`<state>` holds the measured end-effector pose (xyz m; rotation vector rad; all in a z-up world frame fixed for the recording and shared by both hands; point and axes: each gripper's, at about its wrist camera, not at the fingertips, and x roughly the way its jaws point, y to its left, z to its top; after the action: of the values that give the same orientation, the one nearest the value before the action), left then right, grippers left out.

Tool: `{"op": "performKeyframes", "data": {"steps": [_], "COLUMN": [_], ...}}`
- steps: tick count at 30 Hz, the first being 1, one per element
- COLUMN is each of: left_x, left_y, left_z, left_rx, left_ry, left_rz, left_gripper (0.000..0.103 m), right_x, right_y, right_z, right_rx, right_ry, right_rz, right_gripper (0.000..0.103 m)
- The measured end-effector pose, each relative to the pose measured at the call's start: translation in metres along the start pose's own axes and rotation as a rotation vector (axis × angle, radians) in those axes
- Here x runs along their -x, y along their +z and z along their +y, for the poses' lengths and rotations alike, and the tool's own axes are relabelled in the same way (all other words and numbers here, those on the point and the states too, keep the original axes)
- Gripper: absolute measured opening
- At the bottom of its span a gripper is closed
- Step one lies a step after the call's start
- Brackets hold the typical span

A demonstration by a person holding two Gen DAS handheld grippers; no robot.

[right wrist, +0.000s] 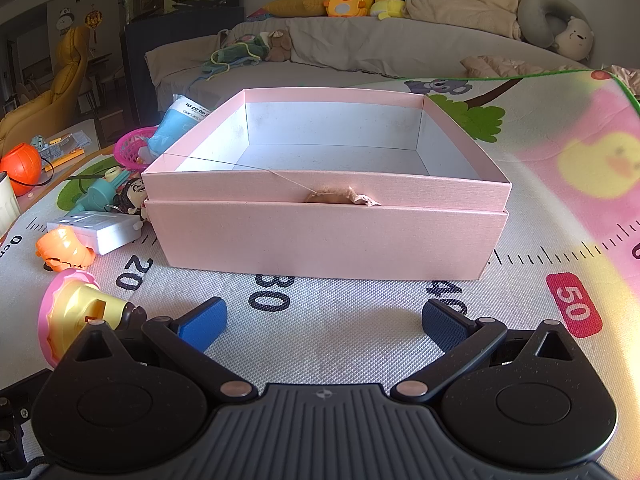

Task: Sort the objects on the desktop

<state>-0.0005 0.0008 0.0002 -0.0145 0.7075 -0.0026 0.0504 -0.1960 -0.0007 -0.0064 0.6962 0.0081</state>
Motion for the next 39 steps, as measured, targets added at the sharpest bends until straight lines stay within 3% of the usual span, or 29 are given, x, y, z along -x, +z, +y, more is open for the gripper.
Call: {"op": "performKeyframes", "data": {"steps": [17,22,25,29,32,34,39], "left_x": [-0.002,-0.003,-0.001,0.007,0.014,0.015,0.022], "left_y": [0.004,0.006,0.006,0.015,0.025,0.032,0.042], "left_z": [-0.001,0.001,0.002,-0.003,-0.016,-0.02,0.005], "left_rx": [-0.018,-0.057,-0.059,-0.064,-0.099,-0.109,-0.064], "left_ry": [-0.005,-0.037,-0.044,-0.169,-0.202,-0.188,-0.036], "left_rz": [0.035,0.051,0.048,0.021,-0.03,-0.039,-0.07], "left_gripper": [0.103,0.103,0.103,0.103,0.103,0.103,0.103], "right_x": [0.002,0.015,0.036,0.053,0.062,0.064,0.063], "right_y": [-0.001,-0.007,-0.021,-0.033,-0.04,-0.039,-0.035], "right_z": [-0.003,-0.002,-0.006,-0.012,-0.013,-0.013,-0.012], "right_rx": [0.001,0.022,0.043,0.055,0.064,0.064,0.088], "right_ry": [-0.001,0.037,0.055,0.077,0.078,0.077,0.1], "right_rz": [0.001,0.069,0.065,0.074,0.077,0.09,0.112], "right_gripper": [0.103,0.103,0.103,0.103,0.103,0.103,0.103]}}
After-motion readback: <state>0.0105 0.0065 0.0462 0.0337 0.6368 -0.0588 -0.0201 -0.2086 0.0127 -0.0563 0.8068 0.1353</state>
